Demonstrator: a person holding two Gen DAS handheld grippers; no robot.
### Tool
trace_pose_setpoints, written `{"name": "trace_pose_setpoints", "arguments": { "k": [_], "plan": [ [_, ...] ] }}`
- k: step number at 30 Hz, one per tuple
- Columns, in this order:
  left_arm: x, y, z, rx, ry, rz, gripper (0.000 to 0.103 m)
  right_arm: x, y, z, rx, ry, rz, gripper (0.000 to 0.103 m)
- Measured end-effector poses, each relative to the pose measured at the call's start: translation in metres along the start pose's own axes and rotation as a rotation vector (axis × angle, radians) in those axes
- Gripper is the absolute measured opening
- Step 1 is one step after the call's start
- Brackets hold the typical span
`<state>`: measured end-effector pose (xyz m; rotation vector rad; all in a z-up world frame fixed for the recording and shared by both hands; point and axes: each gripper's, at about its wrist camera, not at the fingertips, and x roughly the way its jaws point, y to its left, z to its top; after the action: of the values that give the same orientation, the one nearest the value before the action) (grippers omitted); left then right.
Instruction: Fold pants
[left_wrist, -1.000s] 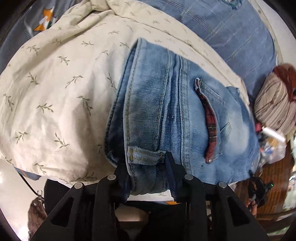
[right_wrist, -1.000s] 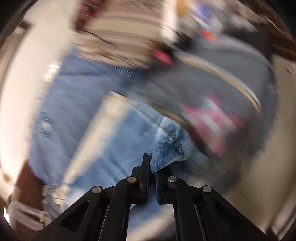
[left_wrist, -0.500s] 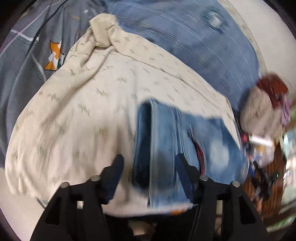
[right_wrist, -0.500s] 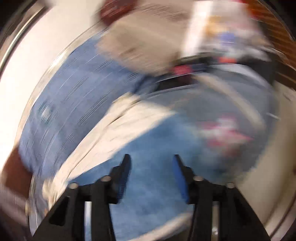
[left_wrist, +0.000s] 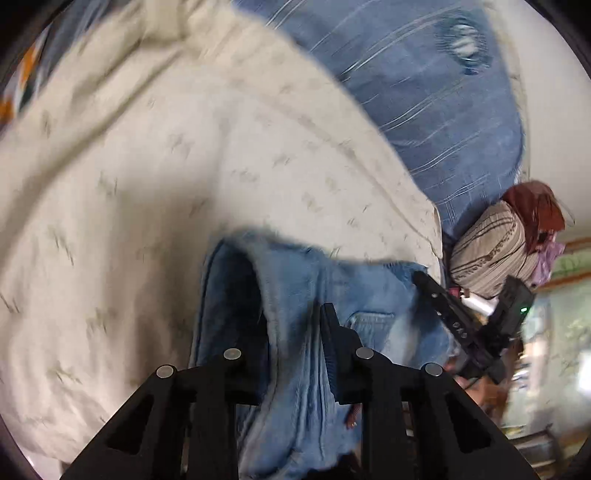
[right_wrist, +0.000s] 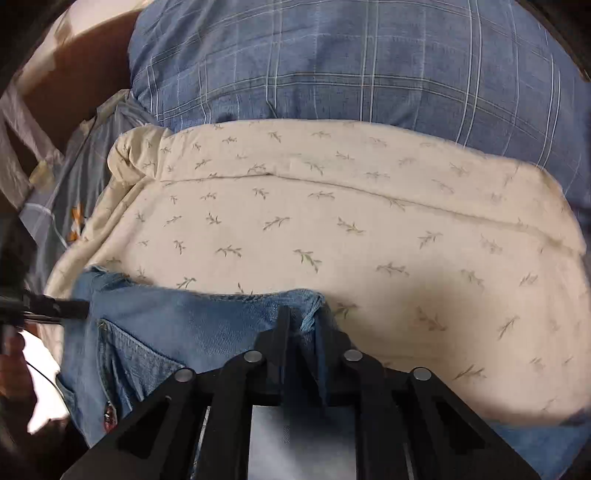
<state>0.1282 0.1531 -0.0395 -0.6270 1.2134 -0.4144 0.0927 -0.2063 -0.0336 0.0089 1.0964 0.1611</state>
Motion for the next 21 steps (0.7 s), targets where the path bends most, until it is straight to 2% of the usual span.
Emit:
{"name": "trace_pose_setpoints", "arguments": {
  "k": [1, 2, 4, 5, 6, 9, 11, 13, 14, 15, 16, 17, 19, 21],
  "plan": [
    [0.003, -0.005, 0.002, 0.034, -0.025, 0.038, 0.022, -0.001, -0.005, 0.002, 0.017, -0.025, -0.035, 0.000],
    [0.012, -0.006, 0.003, 0.055, -0.024, 0.080, 0.022, 0.004, -0.011, 0.003, 0.036, -0.012, -0.057, 0.001],
    [0.034, -0.001, 0.002, 0.052, 0.037, 0.156, 0.023, 0.026, -0.028, 0.000, 0.091, 0.047, -0.110, 0.001],
    [0.040, 0.001, -0.001, 0.032, 0.051, 0.159, 0.023, 0.036, -0.037, -0.004, 0.124, 0.075, -0.135, 0.000],
    [0.039, 0.004, -0.001, 0.019, 0.047, 0.140, 0.023, 0.040, -0.044, -0.009, 0.161, 0.077, -0.124, 0.000],
    [0.023, 0.010, 0.000, -0.009, 0.024, 0.089, 0.024, 0.013, -0.059, -0.026, 0.287, -0.024, -0.025, 0.005],
    [0.007, 0.010, -0.005, -0.013, 0.006, 0.057, 0.025, -0.011, -0.070, -0.041, 0.366, -0.073, 0.012, 0.014],
    [-0.010, 0.009, -0.016, 0.014, -0.025, 0.054, 0.027, -0.037, -0.080, -0.062, 0.458, -0.126, 0.081, 0.035],
    [-0.018, 0.010, -0.023, 0.024, -0.032, 0.038, 0.033, -0.049, -0.079, -0.073, 0.503, -0.151, 0.124, 0.041],
    [-0.027, 0.011, -0.031, 0.027, -0.032, 0.016, 0.037, -0.065, -0.082, -0.092, 0.545, -0.170, 0.176, 0.054],
    [-0.032, 0.011, -0.042, 0.027, -0.024, -0.017, 0.045, -0.072, -0.078, -0.103, 0.565, -0.177, 0.204, 0.066],
    [-0.042, 0.014, -0.055, 0.025, -0.017, -0.048, 0.053, -0.085, -0.078, -0.126, 0.598, -0.174, 0.246, 0.069],
    [-0.054, 0.023, -0.079, 0.013, -0.004, -0.109, 0.060, -0.089, -0.067, -0.149, 0.627, -0.137, 0.309, 0.071],
    [-0.061, 0.034, -0.097, -0.022, 0.016, -0.165, 0.062, -0.090, -0.056, -0.178, 0.655, -0.079, 0.391, 0.071]
  ]
}}
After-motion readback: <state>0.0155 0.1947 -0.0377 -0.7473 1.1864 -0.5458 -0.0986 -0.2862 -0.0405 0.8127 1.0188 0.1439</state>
